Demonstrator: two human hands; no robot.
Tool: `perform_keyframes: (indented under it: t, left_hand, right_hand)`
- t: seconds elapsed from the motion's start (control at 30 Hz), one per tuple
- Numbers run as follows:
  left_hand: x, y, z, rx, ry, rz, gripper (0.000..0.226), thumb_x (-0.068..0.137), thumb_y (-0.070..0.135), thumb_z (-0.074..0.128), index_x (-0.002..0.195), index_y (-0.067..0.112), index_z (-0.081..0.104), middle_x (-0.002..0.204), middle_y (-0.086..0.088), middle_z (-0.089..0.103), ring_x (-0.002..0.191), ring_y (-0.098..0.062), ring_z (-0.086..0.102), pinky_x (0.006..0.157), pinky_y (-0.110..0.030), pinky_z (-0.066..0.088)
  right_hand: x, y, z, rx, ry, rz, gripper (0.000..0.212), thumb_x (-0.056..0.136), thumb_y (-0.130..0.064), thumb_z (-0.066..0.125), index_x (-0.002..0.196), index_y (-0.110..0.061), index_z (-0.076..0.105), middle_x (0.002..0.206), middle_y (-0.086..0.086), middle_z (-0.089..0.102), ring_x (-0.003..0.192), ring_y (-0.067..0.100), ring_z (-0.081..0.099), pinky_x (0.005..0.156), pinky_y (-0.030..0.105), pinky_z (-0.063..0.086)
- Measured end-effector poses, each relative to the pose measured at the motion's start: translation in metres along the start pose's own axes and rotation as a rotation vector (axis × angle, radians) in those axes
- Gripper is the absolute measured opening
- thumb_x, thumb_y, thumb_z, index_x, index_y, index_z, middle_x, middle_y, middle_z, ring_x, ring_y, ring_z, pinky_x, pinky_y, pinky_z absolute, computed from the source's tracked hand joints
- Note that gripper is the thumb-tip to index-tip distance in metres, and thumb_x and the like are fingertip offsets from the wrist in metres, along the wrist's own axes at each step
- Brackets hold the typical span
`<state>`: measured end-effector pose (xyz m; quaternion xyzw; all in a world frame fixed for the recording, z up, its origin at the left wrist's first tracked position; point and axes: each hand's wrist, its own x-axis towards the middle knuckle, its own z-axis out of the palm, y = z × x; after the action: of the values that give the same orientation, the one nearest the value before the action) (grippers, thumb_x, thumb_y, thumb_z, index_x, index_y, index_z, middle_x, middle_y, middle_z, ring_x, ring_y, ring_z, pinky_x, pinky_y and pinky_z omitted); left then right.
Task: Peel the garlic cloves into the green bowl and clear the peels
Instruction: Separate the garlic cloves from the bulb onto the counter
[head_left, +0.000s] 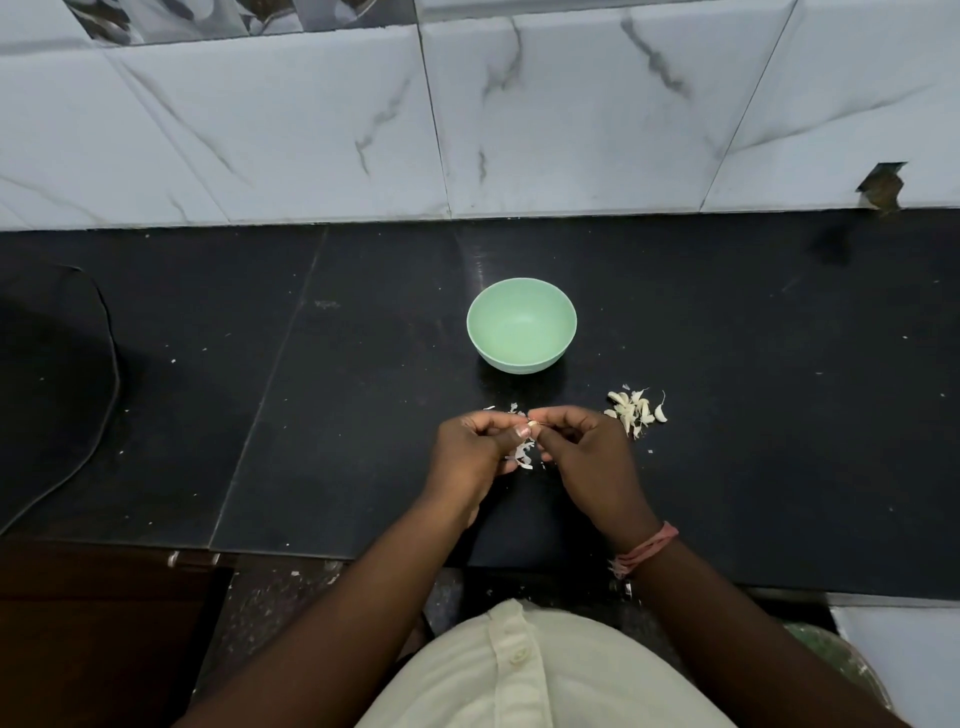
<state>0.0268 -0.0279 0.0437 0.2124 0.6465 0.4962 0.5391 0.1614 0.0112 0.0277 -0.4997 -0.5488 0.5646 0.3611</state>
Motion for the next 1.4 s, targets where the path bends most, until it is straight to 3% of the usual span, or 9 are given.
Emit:
perform_keyframes:
  t: [0.23, 0.43, 0.67, 0.8, 0.93, 1.1, 1.2, 1.27, 1.4]
  left_hand:
    - [-0.001, 0.0, 0.003, -0.155, 0.012, -0.082, 0.013, 0.095, 0.005, 0.063, 0.1, 0.01, 0.074, 0.084, -0.003, 0.072, 0.073, -0.011, 0.065, 0.07, -0.023, 0.052]
    - [0.003, 0.002, 0.005, -0.319, -0.007, -0.212, 0.014, 0.099, 0.017, 0.06, 0.093, 0.016, 0.072, 0.075, 0.007, 0.071, 0.068, -0.006, 0.055, 0.066, -0.02, 0.048]
    - [0.007, -0.002, 0.002, -0.217, 0.029, -0.147, 0.018, 0.1, 0.025, 0.06, 0.099, 0.014, 0.074, 0.082, 0.01, 0.073, 0.07, -0.005, 0.054, 0.064, -0.018, 0.049]
    - [0.006, -0.002, 0.002, -0.115, 0.062, -0.069, 0.024, 0.103, 0.027, 0.054, 0.095, 0.014, 0.073, 0.081, 0.004, 0.07, 0.068, -0.003, 0.058, 0.067, -0.019, 0.05]
    - [0.003, 0.0, 0.004, -0.076, 0.07, 0.034, 0.028, 0.105, 0.023, 0.05, 0.095, 0.007, 0.07, 0.072, -0.001, 0.068, 0.057, 0.0, 0.063, 0.055, -0.014, 0.049]
    - [0.006, 0.0, 0.0, 0.016, 0.093, 0.113, 0.028, 0.105, 0.023, 0.051, 0.093, 0.008, 0.071, 0.081, -0.003, 0.073, 0.068, -0.002, 0.064, 0.06, -0.011, 0.048]
    - [0.008, -0.003, -0.004, 0.091, 0.091, 0.141, 0.031, 0.103, 0.027, 0.053, 0.086, 0.009, 0.071, 0.082, -0.013, 0.069, 0.077, -0.016, 0.06, 0.069, -0.027, 0.046]
    - [0.008, -0.004, -0.006, 0.125, 0.086, 0.146, 0.031, 0.102, 0.028, 0.055, 0.086, 0.009, 0.071, 0.083, -0.02, 0.07, 0.078, -0.017, 0.059, 0.071, -0.031, 0.045]
    - [0.008, -0.005, -0.006, 0.103, 0.101, 0.111, 0.024, 0.1, 0.025, 0.059, 0.093, 0.007, 0.073, 0.078, -0.005, 0.071, 0.068, -0.005, 0.061, 0.06, -0.014, 0.047]
  right_hand:
    - [-0.001, -0.01, 0.006, 0.243, 0.025, 0.107, 0.017, 0.09, 0.003, 0.068, 0.09, -0.012, 0.076, 0.079, 0.005, 0.077, 0.064, 0.012, 0.067, 0.066, 0.025, 0.058]
    - [0.003, -0.008, 0.006, 0.189, 0.089, 0.074, 0.018, 0.09, 0.004, 0.066, 0.094, -0.01, 0.076, 0.079, 0.004, 0.076, 0.066, 0.011, 0.066, 0.068, 0.026, 0.057]
    - [0.008, -0.005, 0.006, -0.23, 0.159, -0.12, 0.023, 0.09, 0.0, 0.064, 0.096, -0.017, 0.078, 0.1, -0.007, 0.073, 0.093, -0.003, 0.066, 0.086, 0.013, 0.049]
    - [0.015, -0.008, 0.007, -0.292, 0.119, -0.13, 0.019, 0.089, -0.016, 0.073, 0.107, -0.02, 0.075, 0.102, -0.009, 0.07, 0.092, -0.001, 0.065, 0.084, 0.013, 0.049]
    - [0.018, -0.011, 0.009, -0.351, 0.121, -0.22, 0.023, 0.093, -0.005, 0.062, 0.104, -0.019, 0.076, 0.1, -0.008, 0.071, 0.094, -0.002, 0.063, 0.086, 0.009, 0.044]
    - [0.016, -0.009, 0.01, -0.325, -0.006, -0.12, 0.035, 0.094, 0.0, 0.052, 0.116, -0.019, 0.072, 0.1, -0.008, 0.072, 0.087, -0.003, 0.065, 0.083, 0.015, 0.049]
    - [0.017, -0.009, 0.015, -0.295, -0.066, -0.157, 0.026, 0.092, -0.014, 0.069, 0.117, -0.02, 0.072, 0.11, -0.01, 0.069, 0.092, -0.003, 0.064, 0.081, 0.008, 0.046]
    - [0.018, -0.009, 0.016, -0.257, -0.077, -0.151, 0.02, 0.088, -0.016, 0.075, 0.107, -0.021, 0.077, 0.103, -0.008, 0.072, 0.089, 0.002, 0.066, 0.08, 0.016, 0.05]
    - [0.022, -0.011, 0.014, -0.116, -0.03, -0.057, 0.008, 0.086, -0.008, 0.075, 0.089, -0.013, 0.08, 0.08, -0.004, 0.077, 0.077, 0.006, 0.071, 0.073, 0.025, 0.056]
